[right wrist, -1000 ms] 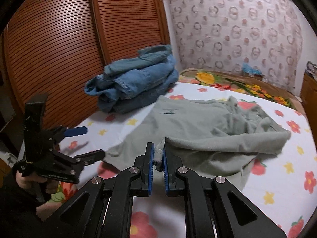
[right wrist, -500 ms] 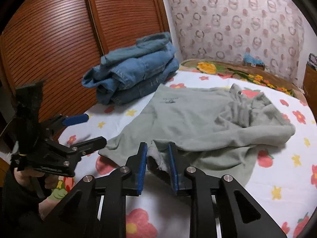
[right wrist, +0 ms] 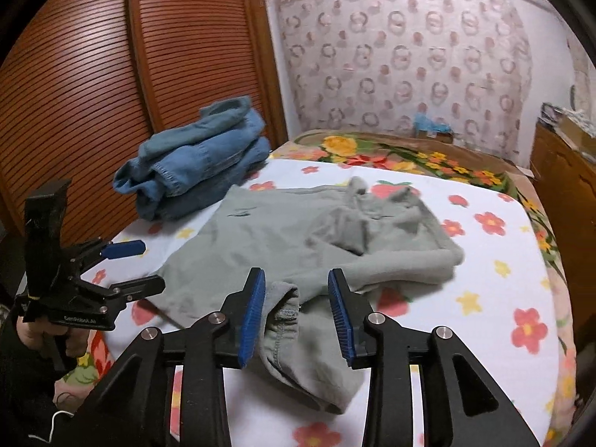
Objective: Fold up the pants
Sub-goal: 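Lift the held leg with the right tool, fold it over the other leg, release, then grasp the folded pants edge with the left tool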
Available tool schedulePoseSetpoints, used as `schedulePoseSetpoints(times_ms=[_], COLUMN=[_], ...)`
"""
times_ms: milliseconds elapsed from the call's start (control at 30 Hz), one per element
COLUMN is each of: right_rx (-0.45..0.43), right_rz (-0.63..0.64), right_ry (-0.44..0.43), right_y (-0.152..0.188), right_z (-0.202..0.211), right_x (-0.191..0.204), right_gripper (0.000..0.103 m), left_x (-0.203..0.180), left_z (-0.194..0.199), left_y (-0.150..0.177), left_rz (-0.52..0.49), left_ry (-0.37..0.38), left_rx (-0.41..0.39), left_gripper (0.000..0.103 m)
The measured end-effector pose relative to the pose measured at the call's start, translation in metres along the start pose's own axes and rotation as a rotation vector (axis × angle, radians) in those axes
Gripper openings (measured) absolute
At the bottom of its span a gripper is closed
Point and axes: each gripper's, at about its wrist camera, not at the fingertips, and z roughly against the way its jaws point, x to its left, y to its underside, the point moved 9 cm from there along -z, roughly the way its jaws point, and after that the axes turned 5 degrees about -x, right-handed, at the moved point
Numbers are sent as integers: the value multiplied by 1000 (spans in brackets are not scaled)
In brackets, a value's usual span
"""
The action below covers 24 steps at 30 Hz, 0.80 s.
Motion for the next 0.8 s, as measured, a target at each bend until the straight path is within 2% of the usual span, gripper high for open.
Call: schedulePoseSetpoints(times_ms=[167,333,467,533,667,733,800], right_rx=[-22,-48,-68,-58,-24,-14,-7], right_rz=[-30,-20,2,6,-11,-21,-35], right_ry=[-42,-38,4,31,86,96,103], right_y=[-5,-13,-13,-8,6,10,11], right_z=[10,25,36,34,23,20,18], right_x=[3,5,-3,-9,-27,-31,-37], right_gripper=[43,44,46,46,46,46,46], left_x=[-17,-29,-40,-48,-68,-77,-85], left_z=[-2,-2,-1,-5,-15,-23,-27], left_y=[-9,-12,-13,-13,-7,1,8], left_rz=[-34,-49,-54,-51,-43,-55,-71], left_ry=[16,29,56,92,185,199,210], left_rx=[-8,-8,-4,11,65,98,125], left_gripper=[88,88,88,88,75,66,61])
